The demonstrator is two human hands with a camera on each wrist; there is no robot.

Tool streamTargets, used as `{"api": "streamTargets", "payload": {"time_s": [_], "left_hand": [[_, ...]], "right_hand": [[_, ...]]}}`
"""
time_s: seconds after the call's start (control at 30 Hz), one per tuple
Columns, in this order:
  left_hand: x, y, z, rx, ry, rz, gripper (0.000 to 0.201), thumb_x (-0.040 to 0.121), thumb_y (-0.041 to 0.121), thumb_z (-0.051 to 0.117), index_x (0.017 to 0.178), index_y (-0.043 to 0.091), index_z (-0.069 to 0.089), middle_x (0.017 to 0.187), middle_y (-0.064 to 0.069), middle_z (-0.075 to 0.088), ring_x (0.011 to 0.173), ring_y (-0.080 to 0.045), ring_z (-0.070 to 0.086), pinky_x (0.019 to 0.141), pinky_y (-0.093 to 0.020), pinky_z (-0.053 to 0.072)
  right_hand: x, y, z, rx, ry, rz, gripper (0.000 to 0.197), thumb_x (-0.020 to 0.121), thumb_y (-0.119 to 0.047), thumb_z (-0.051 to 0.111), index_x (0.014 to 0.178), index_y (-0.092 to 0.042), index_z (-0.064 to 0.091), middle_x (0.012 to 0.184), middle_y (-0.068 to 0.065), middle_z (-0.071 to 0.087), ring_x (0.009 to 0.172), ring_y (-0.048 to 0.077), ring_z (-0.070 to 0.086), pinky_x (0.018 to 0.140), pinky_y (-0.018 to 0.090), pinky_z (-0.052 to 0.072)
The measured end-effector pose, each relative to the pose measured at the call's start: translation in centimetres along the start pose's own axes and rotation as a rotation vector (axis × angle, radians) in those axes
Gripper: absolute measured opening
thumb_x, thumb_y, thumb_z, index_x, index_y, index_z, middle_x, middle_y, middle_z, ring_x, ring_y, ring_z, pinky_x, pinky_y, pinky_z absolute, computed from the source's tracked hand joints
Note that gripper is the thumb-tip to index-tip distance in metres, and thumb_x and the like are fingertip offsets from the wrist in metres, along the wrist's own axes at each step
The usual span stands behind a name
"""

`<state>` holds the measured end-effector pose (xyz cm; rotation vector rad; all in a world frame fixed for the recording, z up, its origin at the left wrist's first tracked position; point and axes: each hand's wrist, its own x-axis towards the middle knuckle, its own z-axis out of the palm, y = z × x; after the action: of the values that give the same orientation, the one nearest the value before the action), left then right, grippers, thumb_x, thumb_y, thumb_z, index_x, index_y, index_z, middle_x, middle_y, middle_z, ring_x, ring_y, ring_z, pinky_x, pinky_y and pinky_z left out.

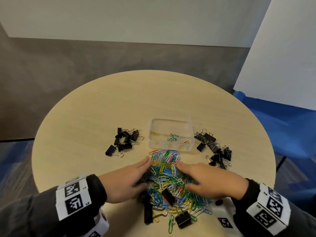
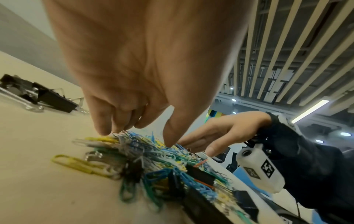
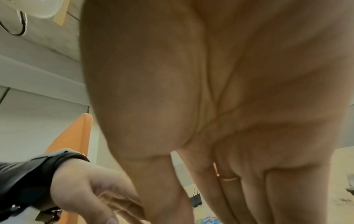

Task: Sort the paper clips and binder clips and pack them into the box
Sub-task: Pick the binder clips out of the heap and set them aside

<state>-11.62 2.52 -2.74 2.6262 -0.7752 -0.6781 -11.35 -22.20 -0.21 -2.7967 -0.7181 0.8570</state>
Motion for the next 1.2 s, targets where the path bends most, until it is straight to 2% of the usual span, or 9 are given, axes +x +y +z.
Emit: {"api": "streamTargets", "payload": {"time_s": [0.13,0.27,0.4,0.5,0.63,0.8,0.9,1.03,1.2], "left_hand": [[1.7,-0.7,-0.9,0.003,0.117,-0.006,0.066,0.100,0.029,0.041,0.153,0.017,0.003,0.160,0.005,-0.004,0.147,-0.006,0.008,0.112,-0.011,0.003],[3.4,-0.5,-0.7,0.000,0.050,0.024,0.064,0.099,0.024,0.044,0.152,0.016,0.009,0.160,0.005,0.002,0.147,-0.011,0.010,0.115,-0.016,0.006],[2.6,0.3,-1.4,-0.053,0.020,0.119,0.056,0.099,0.020,0.044,0.150,0.022,0.021,0.151,0.022,0.009,0.140,0.001,0.018,0.110,-0.009,0.009],[1.1,-1.0,-2.0,-0.006,0.148,0.088,0.054,0.097,0.037,0.046,0.148,0.029,0.028,0.155,0.012,0.026,0.139,-0.003,0.028,0.116,-0.020,0.019],[-1.8,-0.8,-2.1,0.072,0.126,0.129,0.055,0.080,0.066,0.054,0.128,0.044,0.041,0.124,0.022,0.039,0.105,0.005,0.047,0.088,-0.018,0.044],[-2.9,0.8,0.0,0.265,0.025,0.233,0.064,0.067,0.073,0.061,0.120,0.044,0.040,0.126,0.019,0.033,0.103,0.000,0.041,0.078,-0.024,0.042],[-2.5,1.2,1.0,0.348,0.046,0.277,0.052,0.070,0.067,0.059,0.112,0.038,0.048,0.122,0.013,0.042,0.106,-0.010,0.047,0.075,-0.029,0.044],[-2.3,1.5,1.8,0.284,0.034,0.278,0.032,0.081,0.053,0.054,0.108,0.035,0.050,0.116,0.012,0.044,0.104,-0.013,0.051,0.076,-0.033,0.049],[-2.0,1.6,2.0,0.259,0.011,0.243,0.042,0.078,0.061,0.059,0.109,0.034,0.052,0.116,0.014,0.042,0.102,-0.012,0.050,0.077,-0.034,0.046]], "right_hand": [[1.4,-0.1,-1.1,0.004,0.082,0.030,0.055,0.097,-0.023,0.045,0.147,-0.008,0.026,0.155,0.010,0.030,0.136,0.025,0.039,0.113,0.037,0.032],[3.2,-0.3,-1.4,-0.024,0.052,0.029,0.057,0.097,-0.024,0.046,0.148,-0.010,0.023,0.150,0.013,0.037,0.130,0.029,0.045,0.109,0.042,0.037],[2.7,-0.3,-1.4,-0.027,0.030,-0.061,0.057,0.097,-0.025,0.049,0.148,-0.013,0.028,0.151,0.008,0.038,0.133,0.023,0.041,0.112,0.037,0.033],[0.0,1.0,-1.9,0.011,0.112,-0.090,0.060,0.097,-0.033,0.051,0.150,-0.022,0.025,0.153,-0.007,0.032,0.138,0.008,0.033,0.115,0.023,0.023],[-3.4,1.7,-1.3,0.086,0.271,-0.151,0.038,0.085,-0.042,0.066,0.120,-0.035,0.055,0.117,-0.019,0.053,0.102,-0.006,0.052,0.091,0.018,0.047],[-4.7,-1.3,1.6,-0.025,0.099,-0.379,0.035,0.081,-0.045,0.069,0.112,-0.035,0.058,0.113,-0.013,0.048,0.099,0.005,0.050,0.083,0.024,0.043],[-4.4,-2.6,2.8,-0.163,0.074,-0.337,0.032,0.085,-0.035,0.064,0.115,-0.032,0.055,0.120,-0.007,0.048,0.105,0.017,0.051,0.080,0.035,0.044],[-3.8,-3.3,3.3,-0.172,0.111,-0.336,0.021,0.088,-0.020,0.055,0.109,-0.023,0.059,0.114,0.001,0.052,0.102,0.025,0.052,0.073,0.035,0.042],[-3.1,-2.8,3.6,-0.117,0.124,-0.389,0.022,0.087,-0.021,0.057,0.108,-0.021,0.061,0.107,0.002,0.054,0.098,0.025,0.054,0.072,0.036,0.042]]}}
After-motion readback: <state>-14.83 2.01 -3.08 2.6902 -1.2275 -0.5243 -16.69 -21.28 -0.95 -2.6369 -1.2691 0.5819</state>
